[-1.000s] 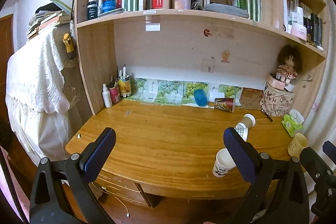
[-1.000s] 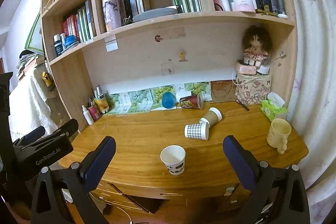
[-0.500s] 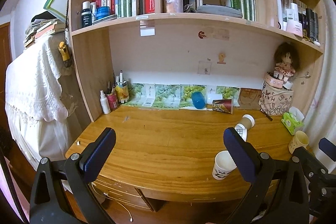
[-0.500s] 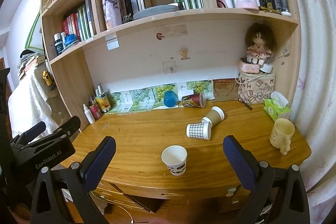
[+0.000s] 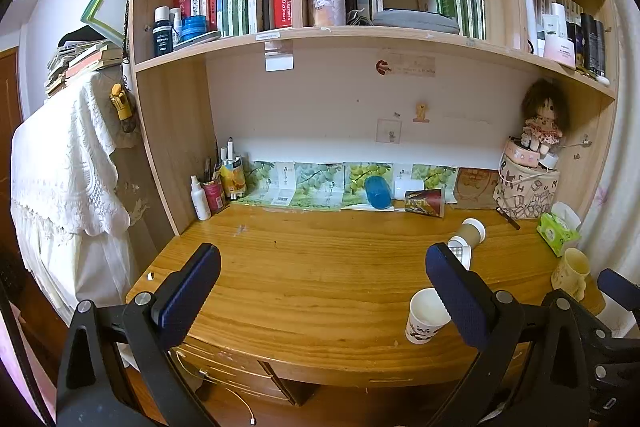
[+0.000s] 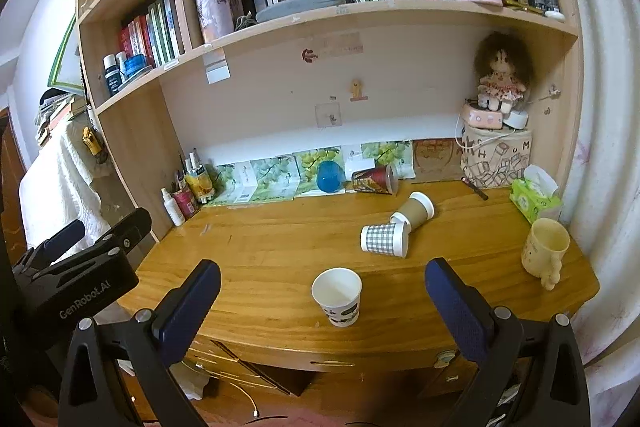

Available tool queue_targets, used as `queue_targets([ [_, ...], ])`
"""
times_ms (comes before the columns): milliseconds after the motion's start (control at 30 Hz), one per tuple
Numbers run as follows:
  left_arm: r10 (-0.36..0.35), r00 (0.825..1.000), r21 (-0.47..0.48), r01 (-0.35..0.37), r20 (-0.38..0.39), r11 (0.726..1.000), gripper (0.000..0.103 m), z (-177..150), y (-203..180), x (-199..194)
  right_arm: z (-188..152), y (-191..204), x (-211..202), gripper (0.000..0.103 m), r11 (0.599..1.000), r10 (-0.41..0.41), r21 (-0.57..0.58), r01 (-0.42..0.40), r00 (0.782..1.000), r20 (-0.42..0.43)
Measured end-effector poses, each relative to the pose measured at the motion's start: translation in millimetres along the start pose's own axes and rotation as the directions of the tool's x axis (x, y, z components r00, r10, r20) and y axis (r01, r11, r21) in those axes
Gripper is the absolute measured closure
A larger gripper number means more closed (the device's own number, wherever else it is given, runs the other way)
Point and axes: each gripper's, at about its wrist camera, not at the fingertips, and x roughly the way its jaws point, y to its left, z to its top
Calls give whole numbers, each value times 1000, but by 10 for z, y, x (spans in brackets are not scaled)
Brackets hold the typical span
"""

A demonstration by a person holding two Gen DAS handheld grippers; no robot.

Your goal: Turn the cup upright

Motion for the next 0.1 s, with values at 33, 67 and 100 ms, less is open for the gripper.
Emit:
queue_targets([
  [33, -1, 1000, 0, 1, 0, 1000, 1, 0, 0, 0, 1, -2, 3, 1, 1000, -1, 1, 1, 1000, -2],
  [67, -3, 1000, 1, 3, -1, 1000, 1, 0, 3, 1, -4, -3, 6, 1, 1000, 0, 3, 0, 1000, -5],
  [100, -6, 1000, 2, 6, -2, 1000, 1, 3, 10, 5, -3, -6, 9, 1, 1000, 1, 4, 0, 1000, -7],
])
